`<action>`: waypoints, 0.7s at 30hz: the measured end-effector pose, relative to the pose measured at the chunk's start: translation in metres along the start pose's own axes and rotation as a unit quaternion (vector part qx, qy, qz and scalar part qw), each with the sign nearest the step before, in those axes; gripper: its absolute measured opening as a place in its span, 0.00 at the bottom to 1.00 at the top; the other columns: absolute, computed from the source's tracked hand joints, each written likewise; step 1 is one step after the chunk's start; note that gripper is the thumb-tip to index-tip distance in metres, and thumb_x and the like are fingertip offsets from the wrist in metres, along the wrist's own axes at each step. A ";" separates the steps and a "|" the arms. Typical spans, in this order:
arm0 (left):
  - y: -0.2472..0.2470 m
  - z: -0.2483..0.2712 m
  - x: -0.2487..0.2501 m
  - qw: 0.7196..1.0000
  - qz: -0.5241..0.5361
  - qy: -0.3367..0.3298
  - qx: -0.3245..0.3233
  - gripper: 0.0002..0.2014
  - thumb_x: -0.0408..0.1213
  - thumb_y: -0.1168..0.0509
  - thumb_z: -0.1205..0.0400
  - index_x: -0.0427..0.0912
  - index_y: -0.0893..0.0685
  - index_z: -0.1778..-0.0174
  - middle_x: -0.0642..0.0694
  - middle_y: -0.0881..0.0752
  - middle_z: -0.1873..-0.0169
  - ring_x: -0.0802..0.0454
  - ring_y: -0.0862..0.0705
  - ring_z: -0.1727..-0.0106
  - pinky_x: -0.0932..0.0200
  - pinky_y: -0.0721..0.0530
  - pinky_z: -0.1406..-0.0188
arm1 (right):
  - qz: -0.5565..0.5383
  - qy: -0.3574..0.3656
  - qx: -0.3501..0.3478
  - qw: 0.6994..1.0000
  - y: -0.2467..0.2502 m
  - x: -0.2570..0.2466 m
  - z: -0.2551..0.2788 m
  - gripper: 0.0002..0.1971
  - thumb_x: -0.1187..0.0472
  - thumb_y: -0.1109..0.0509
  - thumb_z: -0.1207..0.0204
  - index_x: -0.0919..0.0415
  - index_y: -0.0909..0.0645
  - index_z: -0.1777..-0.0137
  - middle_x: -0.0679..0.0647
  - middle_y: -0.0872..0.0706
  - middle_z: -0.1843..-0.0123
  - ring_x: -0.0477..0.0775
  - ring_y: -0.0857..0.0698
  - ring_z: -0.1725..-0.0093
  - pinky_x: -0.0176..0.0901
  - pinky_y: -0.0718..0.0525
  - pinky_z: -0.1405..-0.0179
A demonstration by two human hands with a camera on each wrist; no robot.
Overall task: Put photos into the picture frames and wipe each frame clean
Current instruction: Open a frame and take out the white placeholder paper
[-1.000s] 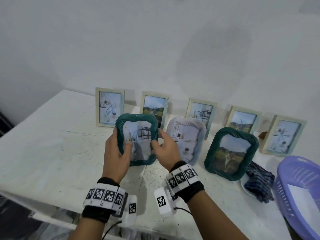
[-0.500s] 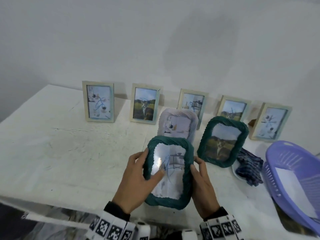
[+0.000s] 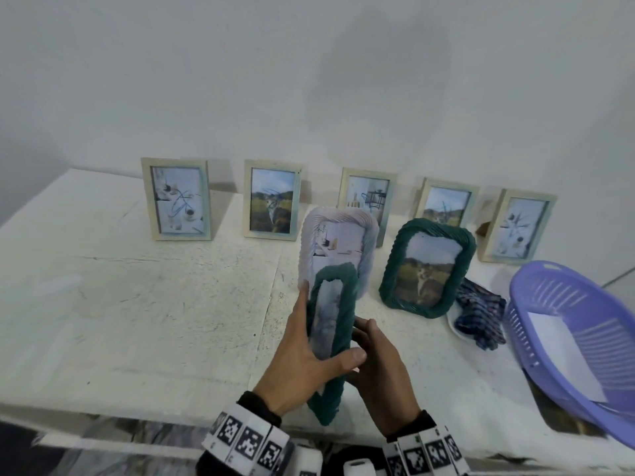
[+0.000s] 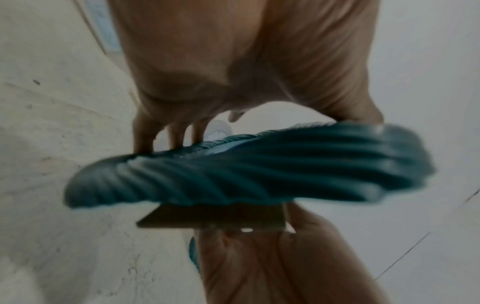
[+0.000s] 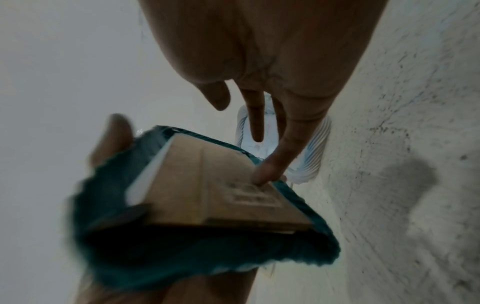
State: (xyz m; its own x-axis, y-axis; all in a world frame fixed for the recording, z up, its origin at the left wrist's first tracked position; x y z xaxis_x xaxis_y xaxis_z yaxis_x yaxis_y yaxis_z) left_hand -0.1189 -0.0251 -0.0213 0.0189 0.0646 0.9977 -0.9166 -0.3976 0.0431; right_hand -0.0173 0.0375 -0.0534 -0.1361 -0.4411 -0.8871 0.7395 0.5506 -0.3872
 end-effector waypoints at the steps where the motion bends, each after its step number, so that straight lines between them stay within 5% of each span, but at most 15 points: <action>1: -0.003 0.002 0.000 1.000 0.015 0.002 -0.022 0.57 0.58 0.20 0.36 0.71 0.54 0.20 0.72 0.38 0.25 0.83 0.36 0.29 0.76 0.24 0.39 | 0.012 0.001 0.013 1.000 0.003 0.001 -0.003 0.21 0.49 0.47 0.13 0.60 0.21 0.32 0.62 0.17 0.34 0.68 0.15 0.40 0.66 0.15 0.46; 4: -0.010 0.007 0.000 0.996 0.056 0.001 -0.067 0.54 0.59 0.24 0.36 0.67 0.51 0.19 0.62 0.32 0.24 0.70 0.27 0.28 0.60 0.20 0.33 | 0.047 0.008 0.009 0.999 0.000 0.000 -0.007 0.19 0.51 0.43 0.14 0.60 0.20 0.33 0.64 0.16 0.37 0.78 0.16 0.46 0.77 0.18 0.50; 7: -0.006 0.010 -0.002 0.995 0.062 -0.018 -0.069 0.50 0.66 0.26 0.35 0.57 0.40 0.19 0.53 0.24 0.27 0.57 0.23 0.27 0.53 0.21 0.31 | 0.079 0.018 0.028 0.996 0.004 -0.009 -0.006 0.16 0.54 0.44 0.13 0.59 0.16 0.39 0.65 0.13 0.44 0.66 0.18 0.58 0.54 0.19 0.67; 10: 0.022 0.009 -0.009 0.997 0.067 -0.035 0.001 0.40 0.64 0.25 0.34 0.50 0.27 0.29 0.50 0.16 0.37 0.52 0.17 0.36 0.56 0.16 0.43 | 0.135 0.040 0.086 0.986 0.028 -0.012 -0.004 0.14 0.57 0.42 0.14 0.57 0.14 0.44 0.61 0.11 0.49 0.57 0.19 0.60 0.47 0.19 0.63; 13: 0.051 0.008 -0.033 0.995 0.046 -0.004 0.092 0.23 0.57 0.23 0.31 0.50 0.18 0.45 0.46 0.13 0.55 0.42 0.14 0.53 0.47 0.14 0.52 | 0.226 0.060 0.141 0.962 0.054 -0.015 -0.002 0.11 0.61 0.39 0.15 0.54 0.14 0.47 0.54 0.10 0.53 0.53 0.17 0.58 0.46 0.18 0.60; 17: 0.064 0.006 -0.066 0.988 -0.081 0.039 0.127 0.09 0.43 0.26 0.23 0.46 0.17 0.53 0.47 0.12 0.60 0.47 0.13 0.59 0.52 0.13 0.58 | 0.333 0.057 0.146 0.930 0.065 -0.013 -0.002 0.10 0.64 0.37 0.18 0.51 0.15 0.50 0.48 0.11 0.58 0.49 0.14 0.60 0.38 0.17 0.63; 21: 0.066 0.003 -0.074 0.964 -0.217 0.039 0.146 0.03 0.42 0.31 0.19 0.48 0.13 0.56 0.55 0.11 0.61 0.58 0.14 0.59 0.64 0.19 0.59 | 0.454 0.062 0.149 0.876 0.068 -0.005 -0.002 0.08 0.62 0.34 0.20 0.50 0.15 0.52 0.43 0.11 0.59 0.41 0.14 0.59 0.39 0.16 0.57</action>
State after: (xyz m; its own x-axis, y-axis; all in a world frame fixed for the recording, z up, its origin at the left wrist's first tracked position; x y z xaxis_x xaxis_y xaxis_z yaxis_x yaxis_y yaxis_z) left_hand -0.1792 -0.0586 -0.0925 0.3355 0.3469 0.8759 -0.6768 -0.5580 0.4802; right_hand 0.0325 0.0790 -0.0756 0.5404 0.1745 -0.8231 0.7167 0.4170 0.5590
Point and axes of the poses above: each hand's wrist, its own z-axis away from the middle knuckle, its own y-axis out of the back of the hand, x = y × z, the point moved 9 cm from there along -z, towards the middle knuckle
